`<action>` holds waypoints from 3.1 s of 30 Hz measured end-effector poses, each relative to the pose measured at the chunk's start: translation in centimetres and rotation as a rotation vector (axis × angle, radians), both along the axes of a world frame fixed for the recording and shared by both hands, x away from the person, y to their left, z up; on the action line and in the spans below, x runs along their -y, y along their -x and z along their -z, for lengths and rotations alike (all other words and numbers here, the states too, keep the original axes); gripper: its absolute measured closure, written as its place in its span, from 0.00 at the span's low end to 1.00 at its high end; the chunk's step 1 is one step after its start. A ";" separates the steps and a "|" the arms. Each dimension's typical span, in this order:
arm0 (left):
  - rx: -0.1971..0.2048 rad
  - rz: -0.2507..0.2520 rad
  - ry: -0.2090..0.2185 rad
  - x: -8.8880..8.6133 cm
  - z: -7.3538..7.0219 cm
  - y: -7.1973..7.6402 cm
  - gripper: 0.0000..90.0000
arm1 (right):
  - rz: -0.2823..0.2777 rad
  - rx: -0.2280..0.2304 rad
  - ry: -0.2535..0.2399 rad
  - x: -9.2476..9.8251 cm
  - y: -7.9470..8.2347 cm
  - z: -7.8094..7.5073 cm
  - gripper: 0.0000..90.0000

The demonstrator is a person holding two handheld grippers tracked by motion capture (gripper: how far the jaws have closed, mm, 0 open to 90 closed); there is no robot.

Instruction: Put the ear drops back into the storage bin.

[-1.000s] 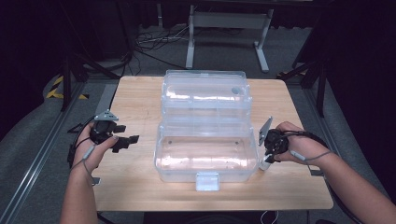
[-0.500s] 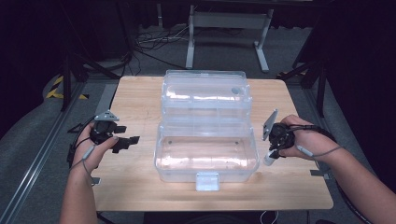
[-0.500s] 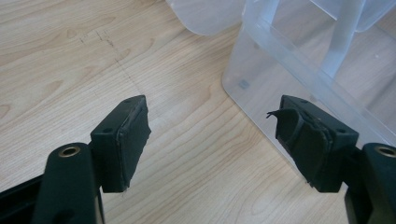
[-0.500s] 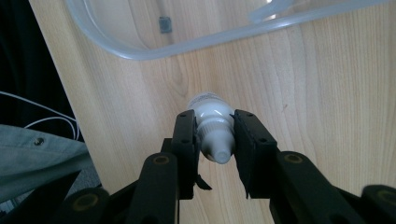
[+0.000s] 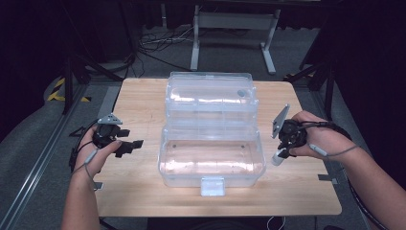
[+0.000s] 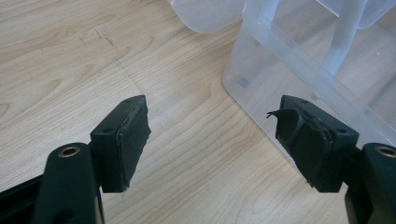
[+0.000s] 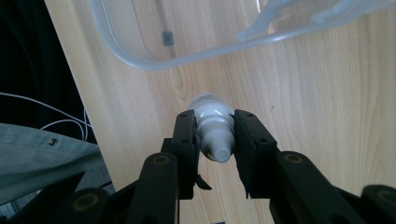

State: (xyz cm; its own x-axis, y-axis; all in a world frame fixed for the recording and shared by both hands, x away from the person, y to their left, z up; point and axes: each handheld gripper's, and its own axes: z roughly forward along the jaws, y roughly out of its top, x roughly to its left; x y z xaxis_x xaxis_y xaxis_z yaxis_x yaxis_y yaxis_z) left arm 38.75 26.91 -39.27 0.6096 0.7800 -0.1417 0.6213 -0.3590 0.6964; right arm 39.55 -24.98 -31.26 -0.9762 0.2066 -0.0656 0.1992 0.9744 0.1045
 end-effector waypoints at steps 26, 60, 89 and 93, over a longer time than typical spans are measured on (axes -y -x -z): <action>-0.001 -0.013 -0.013 -0.4 0.2 0.8 0.29 | -0.084 0.027 -0.008 -3.5 0.4 -3.7 0.79; -0.004 -0.008 -0.010 0.0 0.4 0.0 0.27 | -0.150 -0.052 0.006 -7.6 0.1 0.6 0.79; -0.013 0.003 -0.018 0.0 0.6 -0.1 0.27 | -0.162 -0.135 0.076 -8.4 -0.2 6.9 0.79; -0.015 0.004 -0.020 0.0 0.6 -0.1 0.27 | -0.164 -0.135 0.083 -8.4 -0.2 7.4 0.79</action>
